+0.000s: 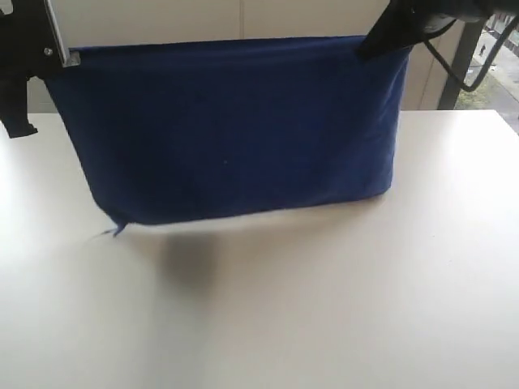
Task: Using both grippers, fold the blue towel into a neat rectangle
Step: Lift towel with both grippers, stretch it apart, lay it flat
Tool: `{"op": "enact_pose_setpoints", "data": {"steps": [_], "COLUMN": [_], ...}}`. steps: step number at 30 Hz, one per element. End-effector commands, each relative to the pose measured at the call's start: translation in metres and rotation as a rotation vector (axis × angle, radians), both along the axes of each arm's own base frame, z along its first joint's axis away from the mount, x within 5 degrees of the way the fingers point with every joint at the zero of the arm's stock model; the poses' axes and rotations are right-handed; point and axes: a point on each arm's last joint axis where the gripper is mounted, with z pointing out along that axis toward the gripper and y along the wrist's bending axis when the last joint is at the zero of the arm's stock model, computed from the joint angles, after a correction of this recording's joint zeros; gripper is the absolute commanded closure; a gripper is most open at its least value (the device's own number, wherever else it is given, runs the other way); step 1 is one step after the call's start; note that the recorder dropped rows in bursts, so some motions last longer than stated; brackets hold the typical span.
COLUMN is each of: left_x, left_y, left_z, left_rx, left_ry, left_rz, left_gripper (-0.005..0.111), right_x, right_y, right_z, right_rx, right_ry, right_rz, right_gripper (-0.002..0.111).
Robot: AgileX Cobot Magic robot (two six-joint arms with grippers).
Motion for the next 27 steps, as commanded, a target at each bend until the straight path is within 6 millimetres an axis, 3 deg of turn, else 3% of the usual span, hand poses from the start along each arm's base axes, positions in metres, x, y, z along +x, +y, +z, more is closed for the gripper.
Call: {"op": "enact_pose_setpoints", "data": {"steps": [1,6,12,16,20,27], "left_x": [0.003,-0.009,-0.034,-0.053,-0.068,-0.083], "left_y": [0.009,0.012,0.012,0.008,0.006,0.006], "left_z": [0.002,-0.012,-0.049,-0.081,-0.105,-0.124], "left_rx": [0.003,-0.055,-0.080,-0.080,-0.055,-0.088], "left_ry": [-0.014,0.221,0.633,0.862,0.976,1.062], "left_rz": [0.025,0.144,0.277,0.247,0.189,0.203], "left_gripper": [0.107,0.107,0.107,0.107,0.107,0.107], "right_x": [-0.003,-0.012,-0.028,-0.043,-0.064,-0.092], "right_y": [-0.022,-0.023,-0.012,-0.009,-0.003,0.003], "right_z": [0.006,-0.010,-0.062,-0.091,-0.110,-0.141], "right_rx": [-0.028,-0.002,0.094,0.105,0.126,0.195], "right_ry": [-0.028,0.123,0.386,0.490,0.563,0.666], "right_rz": [-0.122,-0.155,-0.088,-0.090,-0.074,-0.063], "right_gripper": [0.108,0.108,0.108,0.108,0.108,0.108]}}
